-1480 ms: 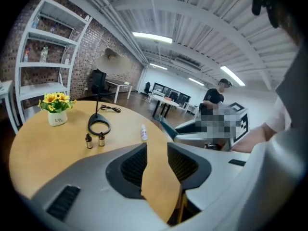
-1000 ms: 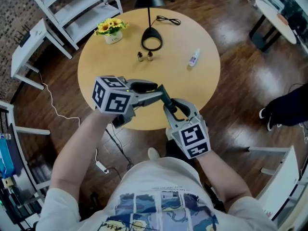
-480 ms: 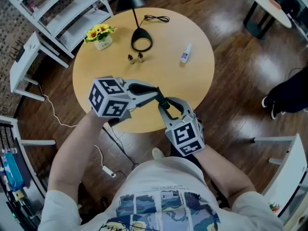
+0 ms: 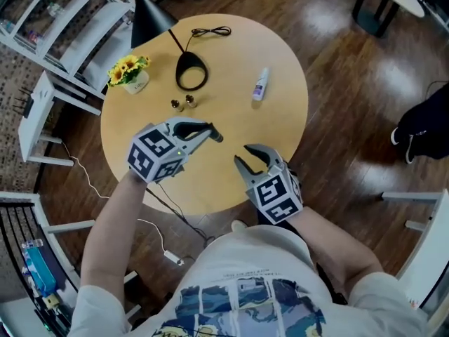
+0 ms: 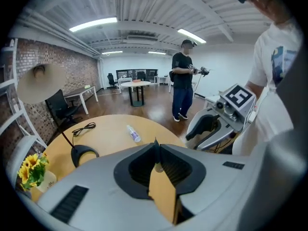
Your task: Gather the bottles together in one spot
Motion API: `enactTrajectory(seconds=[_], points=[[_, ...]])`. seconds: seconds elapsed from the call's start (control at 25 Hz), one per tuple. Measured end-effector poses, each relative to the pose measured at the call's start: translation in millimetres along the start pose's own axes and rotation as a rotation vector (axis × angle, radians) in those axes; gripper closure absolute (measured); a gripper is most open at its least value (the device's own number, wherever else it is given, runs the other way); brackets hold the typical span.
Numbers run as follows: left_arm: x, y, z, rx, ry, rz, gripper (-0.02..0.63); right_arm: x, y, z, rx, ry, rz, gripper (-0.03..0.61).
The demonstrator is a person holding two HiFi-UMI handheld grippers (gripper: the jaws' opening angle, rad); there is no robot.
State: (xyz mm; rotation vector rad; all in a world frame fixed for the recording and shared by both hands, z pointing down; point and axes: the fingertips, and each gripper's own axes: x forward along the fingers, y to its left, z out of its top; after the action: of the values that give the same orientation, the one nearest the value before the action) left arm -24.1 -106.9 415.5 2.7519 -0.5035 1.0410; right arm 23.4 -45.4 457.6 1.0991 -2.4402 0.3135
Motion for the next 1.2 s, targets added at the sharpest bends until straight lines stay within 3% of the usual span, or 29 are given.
enactTrajectory(seconds=[0.28,0.36,0.48,0.6,0.8,1.2], points=[[51.5,83.1,-16.0,-0.008,0.052,0.118,0.577,8.5,-43.9,-20.6,0.058,0.048,0.039,0.439],[71.1,118.0,-21.2,-0.013,0.061,0.152,0.577,23.3,-63.8,-28.0,0.069,0.055,0.050,0.390],[94.6,159.0,-35.2,-0.014,0.102,0.207,0.577,34.1,-83.7,-42.4,0.081,0.087,0.062,0.391],[109.3,173.9,-49.4,-0.021,0.159,0.268,0.577,23.0,-91.5,-57.0,0.102,0.129,0.063,0.391],[124.6,195.5,-59.4,-0.096,0.184,0.382,0.577,19.3,-110.5,-68.0,0.118,0.158,0.071,0.393],[145.5,217.4,-73.1,-0.204,0.195,0.456,0.577,25.4,-125.7,-70.2,0.118,0.173,0.079,0.393]])
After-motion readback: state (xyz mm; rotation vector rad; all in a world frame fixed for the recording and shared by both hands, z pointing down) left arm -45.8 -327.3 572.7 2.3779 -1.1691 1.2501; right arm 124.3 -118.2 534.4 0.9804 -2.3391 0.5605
